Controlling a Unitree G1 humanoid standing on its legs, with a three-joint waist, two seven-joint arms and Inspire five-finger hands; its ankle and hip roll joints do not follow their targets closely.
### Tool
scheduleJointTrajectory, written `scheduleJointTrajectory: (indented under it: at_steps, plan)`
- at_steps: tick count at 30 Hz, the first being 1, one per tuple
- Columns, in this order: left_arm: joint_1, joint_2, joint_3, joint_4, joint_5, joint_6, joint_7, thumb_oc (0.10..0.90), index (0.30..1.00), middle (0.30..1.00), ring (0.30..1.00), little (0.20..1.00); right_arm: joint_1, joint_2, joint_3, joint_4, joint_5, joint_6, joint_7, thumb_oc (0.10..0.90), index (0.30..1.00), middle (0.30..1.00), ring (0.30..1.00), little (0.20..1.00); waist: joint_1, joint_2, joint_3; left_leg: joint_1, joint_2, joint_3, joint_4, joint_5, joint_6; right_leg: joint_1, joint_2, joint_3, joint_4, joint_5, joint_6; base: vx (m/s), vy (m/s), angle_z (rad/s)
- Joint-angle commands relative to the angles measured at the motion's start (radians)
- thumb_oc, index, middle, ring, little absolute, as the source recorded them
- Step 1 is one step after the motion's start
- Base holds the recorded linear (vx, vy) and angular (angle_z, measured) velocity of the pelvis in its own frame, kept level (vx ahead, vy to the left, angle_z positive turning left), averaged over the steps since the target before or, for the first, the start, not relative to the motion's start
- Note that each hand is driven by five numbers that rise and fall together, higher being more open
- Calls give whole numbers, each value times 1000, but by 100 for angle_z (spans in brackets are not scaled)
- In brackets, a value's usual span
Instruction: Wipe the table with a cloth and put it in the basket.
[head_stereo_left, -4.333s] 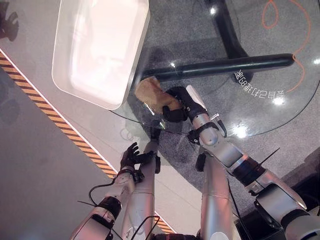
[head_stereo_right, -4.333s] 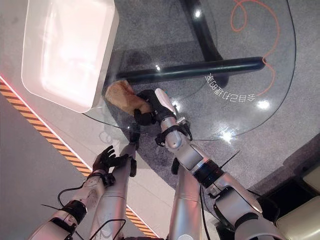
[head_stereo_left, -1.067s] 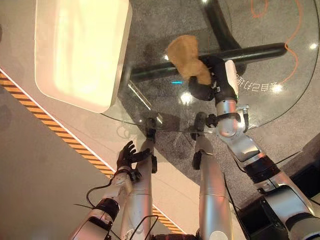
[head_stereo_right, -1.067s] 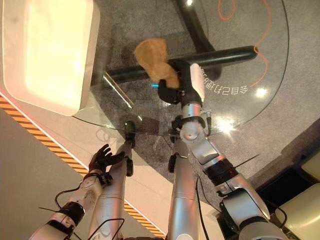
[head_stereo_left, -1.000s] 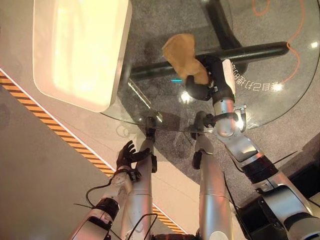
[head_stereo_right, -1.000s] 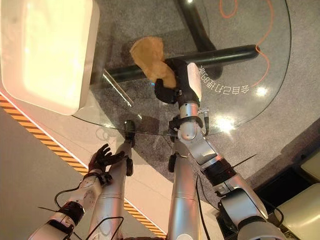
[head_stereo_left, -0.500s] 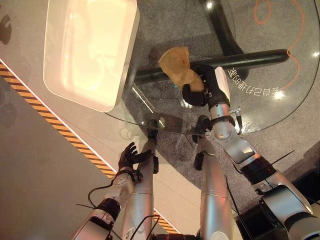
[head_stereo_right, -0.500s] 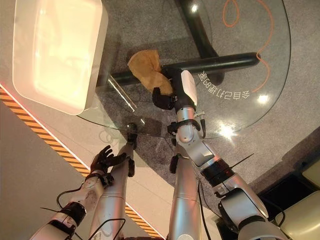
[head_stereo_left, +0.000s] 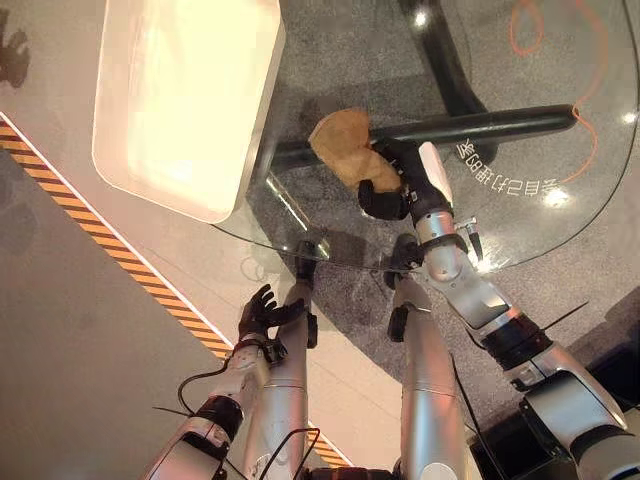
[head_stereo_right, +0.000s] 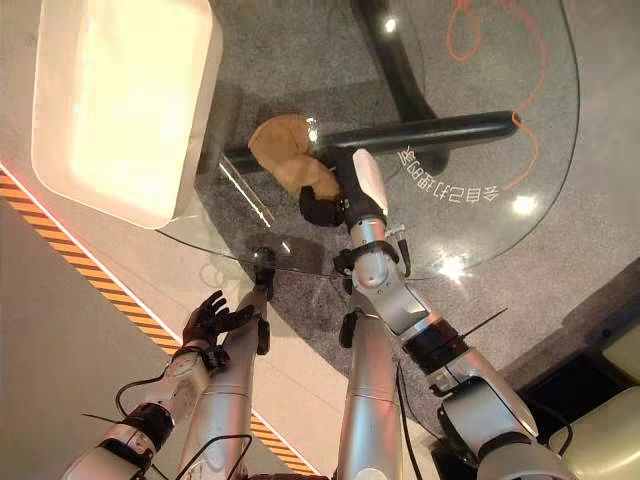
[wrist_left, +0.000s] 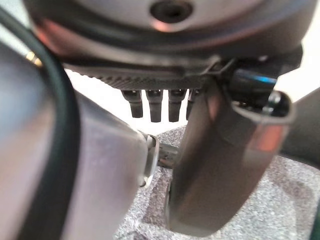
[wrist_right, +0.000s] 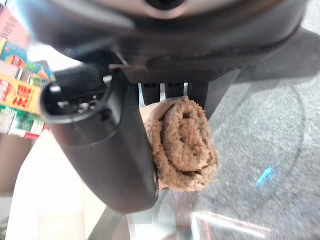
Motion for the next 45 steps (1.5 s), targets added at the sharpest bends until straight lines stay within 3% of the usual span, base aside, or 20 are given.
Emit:
scheduleJointTrajectory:
  at_steps: [1,10,23,25,29,33,38,41,45]
  plan:
    - [116,-16,-12,-10,-13,-35,-6,800,900,900,900,900,22,43,30,-141,11,-117,10,100,300,300,300,200,-2,-6,-6,-4,-69,78,15,-10,67,52,47,-39,-91,43,24,-56,-73,8]
    - [171,-2,21,-37,12,-98,-19,800,900,900,900,900,89,31,-70,-148,56,-137,-43,100,300,300,300,200,7,-30,-6,108,-57,65,-12,-12,64,170,59,-63,-99,17,10,-36,-68,4]
    - [262,50,47,-218,28,-141,27,800,900,900,900,900,171,11,-166,-191,53,-163,-33,100,300,300,300,200,33,-27,-6,229,-56,47,-44,-11,66,299,66,-88,-97,-18,0,-24,-50,4]
    - [280,56,64,-247,5,-141,39,800,900,900,900,900,186,8,-177,-196,54,-163,-27,100,300,300,300,200,38,-24,-6,253,-57,45,-50,-12,66,324,65,-95,-98,-24,-1,-15,-48,3]
    - [330,68,99,-375,-112,-167,-61,800,900,900,900,900,228,13,-198,-213,43,-179,-21,100,300,300,300,200,47,-15,-6,300,-59,40,-62,-14,65,376,64,-101,-104,-36,-4,-2,-37,8]
    - [358,86,103,-495,-155,-156,-23,800,900,900,900,900,263,7,-215,-231,29,-202,-23,100,300,300,300,200,50,-11,-6,324,-59,39,-69,-15,66,405,64,-105,-111,-37,-5,1,-7,1]
    - [392,104,120,-641,-249,-130,-89,800,900,900,900,900,311,-12,-258,-261,45,-225,-41,100,300,300,300,200,51,-12,-6,340,-61,38,-64,-19,69,429,65,-108,-115,-39,-7,3,-15,1]
    - [407,128,118,-737,-270,-108,-47,800,900,900,900,900,360,-28,-292,-286,49,-253,-50,100,300,300,300,200,48,-14,-6,347,-62,39,-46,-27,73,444,65,-108,-107,-42,-9,13,-27,1]
    - [426,138,134,-823,-366,-67,-144,800,900,900,900,900,388,-49,-324,-338,50,-258,-53,100,300,300,300,200,42,-15,-6,351,-63,41,-32,-33,76,457,65,-103,-110,-42,-11,0,0,0]
